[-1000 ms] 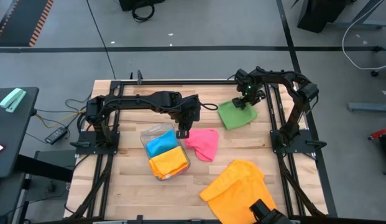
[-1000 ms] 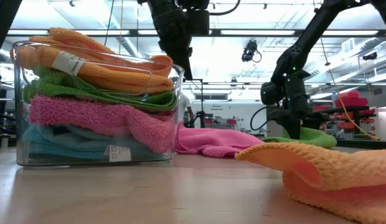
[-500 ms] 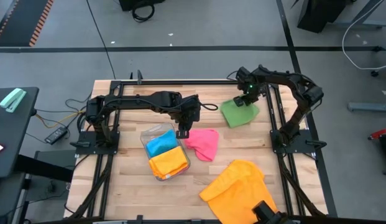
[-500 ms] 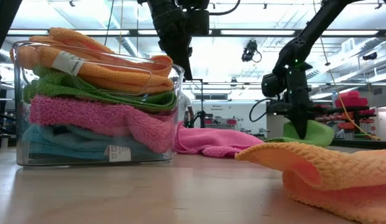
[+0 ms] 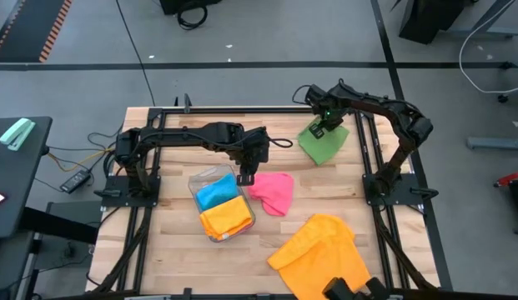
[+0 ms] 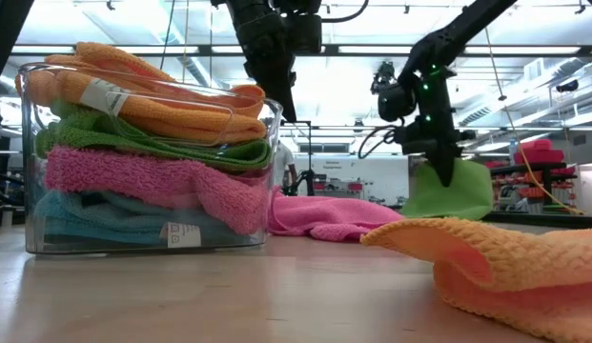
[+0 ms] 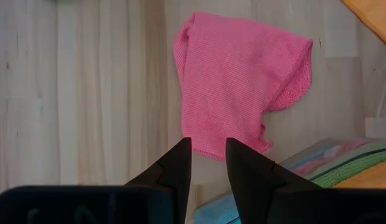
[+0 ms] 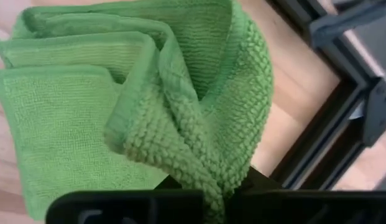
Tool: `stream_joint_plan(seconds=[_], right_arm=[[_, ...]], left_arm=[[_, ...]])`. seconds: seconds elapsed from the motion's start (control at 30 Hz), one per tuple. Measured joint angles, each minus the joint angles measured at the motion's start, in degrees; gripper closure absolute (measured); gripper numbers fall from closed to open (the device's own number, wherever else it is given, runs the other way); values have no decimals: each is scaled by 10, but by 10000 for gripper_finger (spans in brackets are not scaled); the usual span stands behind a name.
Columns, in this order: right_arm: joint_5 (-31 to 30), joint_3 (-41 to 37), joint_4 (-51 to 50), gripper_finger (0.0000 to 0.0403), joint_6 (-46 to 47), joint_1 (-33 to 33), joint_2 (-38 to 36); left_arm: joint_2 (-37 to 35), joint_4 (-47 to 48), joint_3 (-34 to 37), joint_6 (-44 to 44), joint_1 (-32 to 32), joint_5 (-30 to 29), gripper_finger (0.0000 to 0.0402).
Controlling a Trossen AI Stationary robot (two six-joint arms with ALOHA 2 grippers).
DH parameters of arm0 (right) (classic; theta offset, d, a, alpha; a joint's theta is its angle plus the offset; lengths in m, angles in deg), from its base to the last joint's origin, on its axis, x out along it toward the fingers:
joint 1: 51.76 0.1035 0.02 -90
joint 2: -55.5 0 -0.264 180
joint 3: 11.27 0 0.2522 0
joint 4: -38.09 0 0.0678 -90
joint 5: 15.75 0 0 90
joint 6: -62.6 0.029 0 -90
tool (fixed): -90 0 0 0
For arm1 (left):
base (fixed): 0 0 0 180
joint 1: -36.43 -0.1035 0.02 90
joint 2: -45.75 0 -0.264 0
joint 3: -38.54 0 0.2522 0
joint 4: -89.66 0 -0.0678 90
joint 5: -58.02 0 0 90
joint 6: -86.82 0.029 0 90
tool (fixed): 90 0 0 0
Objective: Fold microfiber towels
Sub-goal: Fold the green towel
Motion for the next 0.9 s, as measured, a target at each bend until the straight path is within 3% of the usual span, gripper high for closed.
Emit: stream_joint_plan(seconds=[0.57, 0.9], right_arm=[[-25, -48, 85, 394, 55, 103, 0], [19, -48, 103, 394, 106, 120, 3]], left_arm=[[0, -1, 0, -15, 1, 0, 294], [0, -1, 0, -15, 1, 0, 294]])
